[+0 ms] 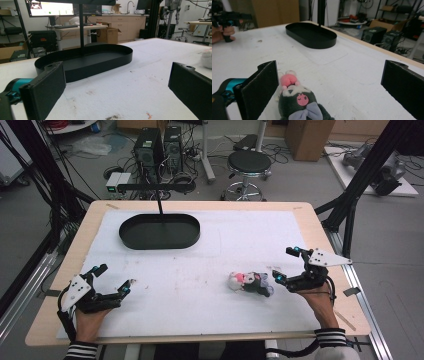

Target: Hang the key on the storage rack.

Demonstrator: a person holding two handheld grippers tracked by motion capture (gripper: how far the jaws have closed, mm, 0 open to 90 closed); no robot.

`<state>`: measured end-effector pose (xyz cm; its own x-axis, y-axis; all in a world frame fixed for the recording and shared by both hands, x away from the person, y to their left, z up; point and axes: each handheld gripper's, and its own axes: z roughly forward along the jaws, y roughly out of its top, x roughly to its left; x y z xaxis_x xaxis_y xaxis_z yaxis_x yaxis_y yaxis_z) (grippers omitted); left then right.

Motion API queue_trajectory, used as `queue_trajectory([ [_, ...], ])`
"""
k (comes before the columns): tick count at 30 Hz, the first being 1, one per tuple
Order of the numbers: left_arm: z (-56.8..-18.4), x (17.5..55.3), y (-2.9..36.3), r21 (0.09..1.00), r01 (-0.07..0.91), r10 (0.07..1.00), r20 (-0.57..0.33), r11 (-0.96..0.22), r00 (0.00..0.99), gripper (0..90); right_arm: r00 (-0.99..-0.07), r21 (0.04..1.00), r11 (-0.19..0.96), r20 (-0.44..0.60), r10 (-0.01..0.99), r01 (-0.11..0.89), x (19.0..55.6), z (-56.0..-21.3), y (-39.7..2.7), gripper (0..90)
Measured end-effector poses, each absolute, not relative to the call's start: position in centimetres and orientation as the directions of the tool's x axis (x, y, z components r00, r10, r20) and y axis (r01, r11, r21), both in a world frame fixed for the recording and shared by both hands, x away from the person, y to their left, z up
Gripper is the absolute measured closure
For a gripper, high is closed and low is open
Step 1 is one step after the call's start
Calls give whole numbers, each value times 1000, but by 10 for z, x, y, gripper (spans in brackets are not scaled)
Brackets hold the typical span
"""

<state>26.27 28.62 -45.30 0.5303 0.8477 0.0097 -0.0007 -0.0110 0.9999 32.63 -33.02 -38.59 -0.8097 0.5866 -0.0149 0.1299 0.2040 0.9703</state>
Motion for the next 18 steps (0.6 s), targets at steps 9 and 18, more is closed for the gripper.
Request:
queue_trajectory([
  [9,-453,263,286,1000,3,847,12,-16,531,17,-855,931,311,3,518,192,344,-371,-319,3],
  [18,-453,264,286,1000,6,846,12,-18,533,17,-896,869,448,-14,445,209,356,-371,-301,3],
])
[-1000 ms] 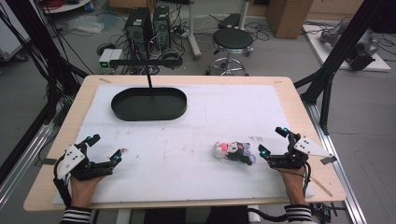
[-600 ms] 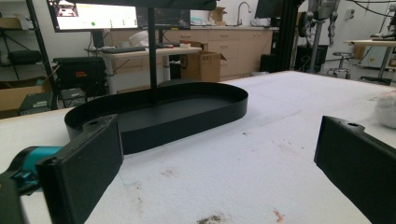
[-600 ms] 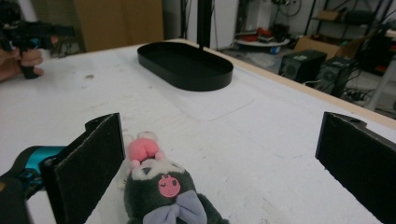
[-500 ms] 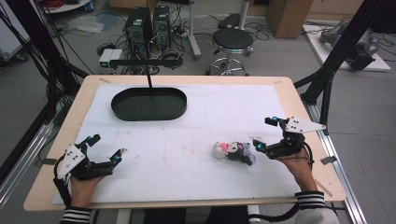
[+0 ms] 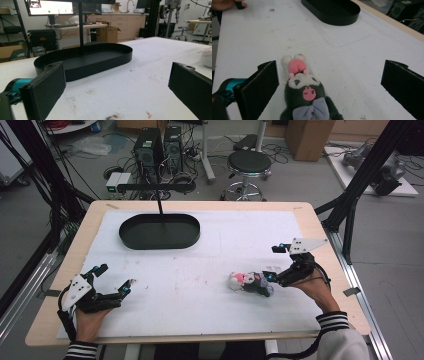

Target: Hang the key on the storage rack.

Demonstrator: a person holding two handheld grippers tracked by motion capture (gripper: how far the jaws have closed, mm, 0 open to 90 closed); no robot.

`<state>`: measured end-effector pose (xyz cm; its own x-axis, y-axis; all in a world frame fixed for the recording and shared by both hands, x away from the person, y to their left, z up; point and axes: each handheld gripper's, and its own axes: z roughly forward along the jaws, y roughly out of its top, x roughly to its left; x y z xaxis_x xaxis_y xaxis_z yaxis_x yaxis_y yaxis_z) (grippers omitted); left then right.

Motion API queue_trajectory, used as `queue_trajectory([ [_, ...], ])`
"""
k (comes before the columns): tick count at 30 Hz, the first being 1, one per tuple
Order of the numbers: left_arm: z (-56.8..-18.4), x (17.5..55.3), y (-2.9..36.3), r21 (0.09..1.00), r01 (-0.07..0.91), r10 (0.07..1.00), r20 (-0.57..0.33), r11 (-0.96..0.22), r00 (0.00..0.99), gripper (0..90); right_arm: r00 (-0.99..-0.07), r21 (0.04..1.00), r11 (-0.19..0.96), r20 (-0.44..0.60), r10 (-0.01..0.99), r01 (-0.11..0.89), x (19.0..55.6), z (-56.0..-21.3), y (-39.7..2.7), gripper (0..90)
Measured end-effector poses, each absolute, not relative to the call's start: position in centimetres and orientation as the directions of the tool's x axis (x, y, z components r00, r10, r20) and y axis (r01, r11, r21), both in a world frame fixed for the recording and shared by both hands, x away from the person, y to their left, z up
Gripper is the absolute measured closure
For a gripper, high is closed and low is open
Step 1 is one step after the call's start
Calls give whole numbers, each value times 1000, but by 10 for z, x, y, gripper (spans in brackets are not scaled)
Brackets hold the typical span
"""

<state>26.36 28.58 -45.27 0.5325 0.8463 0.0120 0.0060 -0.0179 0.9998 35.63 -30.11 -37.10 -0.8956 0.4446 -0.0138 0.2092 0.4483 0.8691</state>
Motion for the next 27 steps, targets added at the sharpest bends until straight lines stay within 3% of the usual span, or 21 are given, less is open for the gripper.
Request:
queue_trajectory([
  [13,-453,264,286,1000,5,847,13,-18,532,17,-948,768,608,-3,318,201,371,-380,-270,3],
  [27,-452,264,284,1000,7,844,21,-29,535,17,-964,658,722,27,264,216,379,-399,-261,4],
])
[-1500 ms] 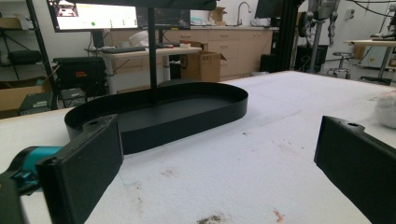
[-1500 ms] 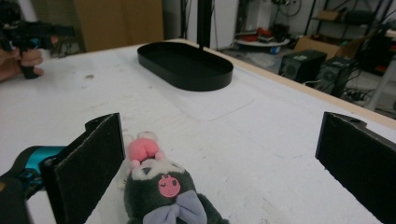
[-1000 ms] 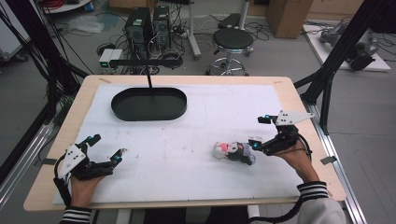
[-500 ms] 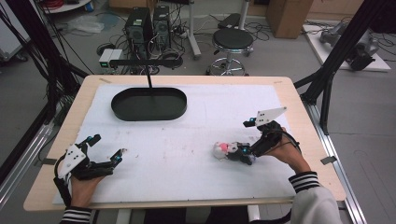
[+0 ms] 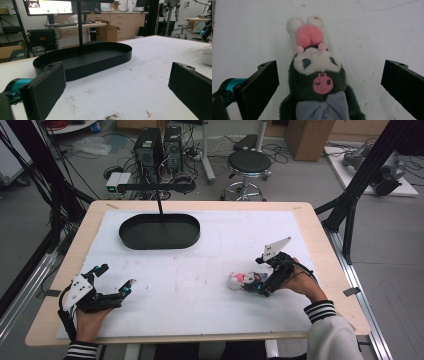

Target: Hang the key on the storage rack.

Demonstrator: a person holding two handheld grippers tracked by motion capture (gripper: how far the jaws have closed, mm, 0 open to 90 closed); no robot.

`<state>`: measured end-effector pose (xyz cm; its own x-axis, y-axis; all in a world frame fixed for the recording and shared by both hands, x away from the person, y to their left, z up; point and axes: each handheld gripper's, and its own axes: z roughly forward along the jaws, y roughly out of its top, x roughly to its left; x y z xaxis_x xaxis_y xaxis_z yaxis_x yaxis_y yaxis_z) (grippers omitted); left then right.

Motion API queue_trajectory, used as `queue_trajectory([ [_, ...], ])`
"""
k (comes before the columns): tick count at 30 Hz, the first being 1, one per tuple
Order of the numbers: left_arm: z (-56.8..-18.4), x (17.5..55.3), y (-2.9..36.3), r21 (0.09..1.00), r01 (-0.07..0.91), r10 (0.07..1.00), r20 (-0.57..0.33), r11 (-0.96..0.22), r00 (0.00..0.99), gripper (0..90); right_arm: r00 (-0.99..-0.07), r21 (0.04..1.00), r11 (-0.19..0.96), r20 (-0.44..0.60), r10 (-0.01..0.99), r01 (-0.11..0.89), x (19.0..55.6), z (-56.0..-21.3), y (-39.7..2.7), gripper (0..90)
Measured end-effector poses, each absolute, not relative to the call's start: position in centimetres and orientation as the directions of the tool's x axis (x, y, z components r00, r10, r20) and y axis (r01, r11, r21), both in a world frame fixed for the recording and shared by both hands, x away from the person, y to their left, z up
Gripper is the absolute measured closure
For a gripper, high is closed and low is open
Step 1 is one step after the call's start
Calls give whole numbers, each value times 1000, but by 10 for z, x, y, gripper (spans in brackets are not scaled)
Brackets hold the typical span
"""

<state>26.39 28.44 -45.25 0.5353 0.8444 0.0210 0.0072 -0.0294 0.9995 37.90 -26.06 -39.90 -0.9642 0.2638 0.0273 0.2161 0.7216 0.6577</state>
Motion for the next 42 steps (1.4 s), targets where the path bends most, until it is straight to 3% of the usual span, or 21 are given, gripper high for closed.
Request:
queue_trajectory([
  [13,-452,264,284,999,9,843,22,-32,537,17,-973,601,769,77,215,218,380,-407,-254,77],
  [21,-452,264,284,999,12,843,23,-35,538,17,-972,575,786,91,215,227,380,-408,-254,342],
  [31,-452,264,284,999,13,843,22,-35,537,17,-976,570,795,71,206,209,380,-406,-253,496],
  [42,-452,264,284,999,14,846,21,-34,533,17,-974,569,794,63,216,212,379,-404,-253,536],
])
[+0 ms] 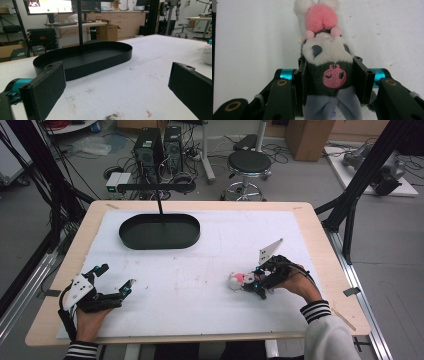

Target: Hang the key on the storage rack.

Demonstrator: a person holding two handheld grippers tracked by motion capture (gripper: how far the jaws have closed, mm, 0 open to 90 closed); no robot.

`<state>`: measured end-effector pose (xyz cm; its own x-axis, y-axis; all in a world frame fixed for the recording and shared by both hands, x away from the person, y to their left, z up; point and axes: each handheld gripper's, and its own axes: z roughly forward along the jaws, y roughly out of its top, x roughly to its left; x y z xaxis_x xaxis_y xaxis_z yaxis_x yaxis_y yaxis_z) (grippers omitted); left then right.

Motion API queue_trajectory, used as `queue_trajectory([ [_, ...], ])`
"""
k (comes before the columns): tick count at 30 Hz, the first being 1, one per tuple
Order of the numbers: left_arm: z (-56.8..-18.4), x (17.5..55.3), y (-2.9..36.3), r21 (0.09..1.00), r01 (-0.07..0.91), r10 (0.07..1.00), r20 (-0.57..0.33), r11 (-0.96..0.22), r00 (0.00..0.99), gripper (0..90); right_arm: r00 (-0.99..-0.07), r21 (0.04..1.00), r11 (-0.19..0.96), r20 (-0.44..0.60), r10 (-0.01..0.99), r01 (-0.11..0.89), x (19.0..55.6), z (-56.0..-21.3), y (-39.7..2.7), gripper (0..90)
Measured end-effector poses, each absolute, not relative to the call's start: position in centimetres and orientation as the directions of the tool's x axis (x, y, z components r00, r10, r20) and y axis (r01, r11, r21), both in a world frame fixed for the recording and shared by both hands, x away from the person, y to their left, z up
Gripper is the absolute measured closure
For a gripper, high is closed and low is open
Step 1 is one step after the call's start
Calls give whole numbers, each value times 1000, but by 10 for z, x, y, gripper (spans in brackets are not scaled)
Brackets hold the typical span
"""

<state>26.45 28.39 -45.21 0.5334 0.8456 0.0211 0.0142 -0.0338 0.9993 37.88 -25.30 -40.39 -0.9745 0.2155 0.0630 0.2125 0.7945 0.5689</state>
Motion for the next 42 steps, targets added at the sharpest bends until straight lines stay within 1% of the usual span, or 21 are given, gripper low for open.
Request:
queue_trajectory([
  [4,-451,266,283,999,25,839,25,-45,543,17,-974,591,779,59,218,210,379,-401,-255,536],
  [5,-451,266,283,998,34,836,26,-53,548,17,-975,611,765,57,216,205,378,-398,-257,537],
  [6,-448,268,281,996,66,827,12,-59,562,17,-975,616,761,52,216,202,378,-397,-258,536],
  [7,-446,269,281,995,74,818,7,-61,575,17,-975,621,757,49,218,200,377,-395,-259,536],
  [10,-441,271,280,996,70,801,1,-54,598,17,-975,636,747,48,215,196,376,-390,-260,536],
  [13,-432,276,279,994,104,742,-37,-44,670,17,-977,674,718,31,210,176,374,-378,-260,535],
  [14,-425,280,277,989,133,687,-54,-63,725,17,-978,684,709,34,204,172,373,-376,-260,535],
  [15,-425,280,277,989,133,687,-54,-63,725,17,-980,694,701,32,198,164,373,-374,-259,534],
  [21,-397,291,266,981,133,576,-27,-142,817,17,-984,724,678,5,177,126,368,-361,-250,533],
  [29,-367,305,242,962,132,478,-2,-239,879,17,-988,756,648,-7,152,94,363,-347,-237,532],
  [33,-356,311,233,952,137,448,0,-273,894,17,-990,761,644,-19,141,77,363,-342,-231,531],
  [39,-344,317,217,937,131,401,10,-323,916,17,-992,769,637,-35,125,53,361,-333,-219,529],
  [42,-341,319,208,926,114,373,31,-360,927,17,-992,767,640,-47,116,38,358,-330,-211,528],
])
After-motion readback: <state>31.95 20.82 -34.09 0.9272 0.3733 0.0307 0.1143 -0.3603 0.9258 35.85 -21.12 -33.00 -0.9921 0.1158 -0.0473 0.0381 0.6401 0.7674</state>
